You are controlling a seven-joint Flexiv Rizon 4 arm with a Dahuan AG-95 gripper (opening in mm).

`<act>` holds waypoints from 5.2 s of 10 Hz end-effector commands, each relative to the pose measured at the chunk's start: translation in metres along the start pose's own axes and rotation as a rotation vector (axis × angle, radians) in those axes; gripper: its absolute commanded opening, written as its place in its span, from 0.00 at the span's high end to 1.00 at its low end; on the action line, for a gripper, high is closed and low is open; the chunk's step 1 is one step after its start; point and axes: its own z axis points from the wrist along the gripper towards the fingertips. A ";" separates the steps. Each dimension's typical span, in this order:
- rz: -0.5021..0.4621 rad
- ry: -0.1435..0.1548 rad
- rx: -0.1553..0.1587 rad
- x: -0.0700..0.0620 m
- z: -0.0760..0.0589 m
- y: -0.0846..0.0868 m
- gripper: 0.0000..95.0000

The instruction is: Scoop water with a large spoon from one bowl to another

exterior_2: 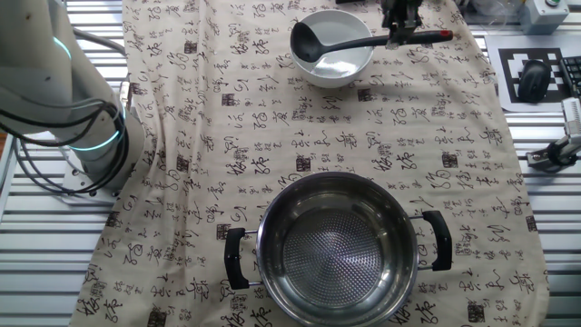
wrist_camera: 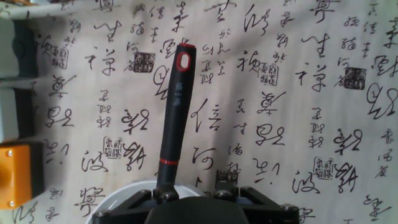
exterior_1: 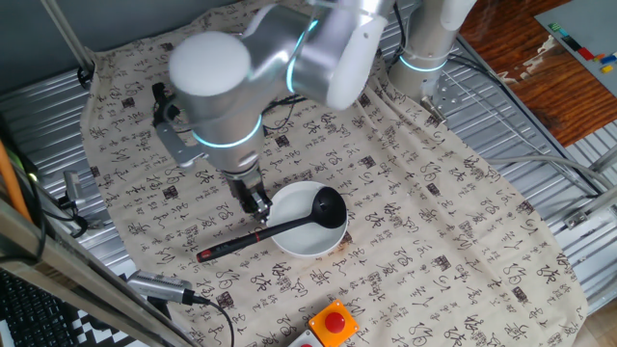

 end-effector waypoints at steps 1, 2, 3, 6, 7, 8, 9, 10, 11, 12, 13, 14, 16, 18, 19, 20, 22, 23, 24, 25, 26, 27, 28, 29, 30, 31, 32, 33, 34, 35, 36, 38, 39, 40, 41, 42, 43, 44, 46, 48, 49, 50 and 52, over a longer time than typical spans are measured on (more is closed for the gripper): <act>0.018 0.005 -0.064 -0.015 0.005 0.008 0.40; 0.037 0.006 -0.066 -0.028 0.011 0.018 0.40; 0.056 0.008 -0.064 -0.037 0.017 0.026 0.40; 0.085 0.006 -0.057 -0.044 0.023 0.031 0.40; 0.084 0.005 -0.057 -0.044 0.023 0.031 0.40; 0.077 0.002 -0.058 -0.044 0.023 0.031 0.40; 0.078 0.001 -0.057 -0.044 0.023 0.031 0.40; 0.072 -0.016 -0.053 -0.044 0.023 0.031 0.40; 0.068 -0.032 -0.051 -0.044 0.023 0.031 0.40; 0.069 -0.039 -0.050 -0.044 0.023 0.031 0.40; 0.072 -0.040 -0.049 -0.044 0.023 0.031 0.40; 0.070 -0.041 -0.044 -0.044 0.024 0.030 0.40; 0.052 -0.056 -0.036 -0.042 0.028 0.025 0.40; 0.035 -0.070 -0.035 -0.044 0.036 0.021 0.40; 0.028 -0.073 -0.034 -0.046 0.042 0.019 0.40; 0.024 -0.074 -0.033 -0.047 0.045 0.018 0.40; 0.016 -0.081 -0.034 -0.049 0.050 0.017 0.40; 0.014 -0.082 -0.035 -0.049 0.050 0.017 0.40; 0.013 -0.082 -0.035 -0.050 0.051 0.018 0.40; 0.014 -0.083 -0.036 -0.051 0.052 0.018 0.40; 0.012 -0.084 -0.038 -0.051 0.052 0.018 0.40; 0.014 -0.084 -0.039 -0.051 0.052 0.018 0.60; 0.012 -0.084 -0.038 -0.051 0.052 0.019 0.60; 0.011 -0.084 -0.039 -0.052 0.053 0.019 0.60; 0.010 -0.085 -0.038 -0.052 0.053 0.019 0.60; 0.010 -0.086 -0.038 -0.053 0.054 0.019 0.60; 0.010 -0.086 -0.037 -0.054 0.055 0.020 0.60; 0.011 -0.085 -0.037 -0.055 0.056 0.021 0.60; 0.012 -0.085 -0.035 -0.056 0.058 0.021 0.60; 0.015 -0.084 -0.033 -0.057 0.058 0.021 0.60; 0.016 -0.083 -0.033 -0.056 0.058 0.021 0.80; 0.013 -0.084 -0.035 -0.054 0.059 0.021 0.80; 0.016 -0.085 -0.038 -0.053 0.059 0.021 0.80; 0.026 -0.085 -0.037 -0.053 0.059 0.021 1.00; 0.025 -0.086 -0.040 -0.053 0.059 0.021 1.00; 0.025 -0.093 -0.046 -0.053 0.058 0.021 1.00; 0.022 -0.100 -0.047 -0.053 0.056 0.022 1.00; 0.017 -0.108 -0.050 -0.054 0.052 0.022 1.00; 0.009 -0.123 -0.062 -0.057 0.042 0.024 1.00; -0.001 -0.139 -0.080 -0.063 0.030 0.027 1.00; -0.003 -0.147 -0.091 -0.063 0.026 0.028 1.00; -0.003 -0.151 -0.102 -0.063 0.022 0.031 1.00; -0.010 -0.154 -0.106 -0.062 0.017 0.034 1.00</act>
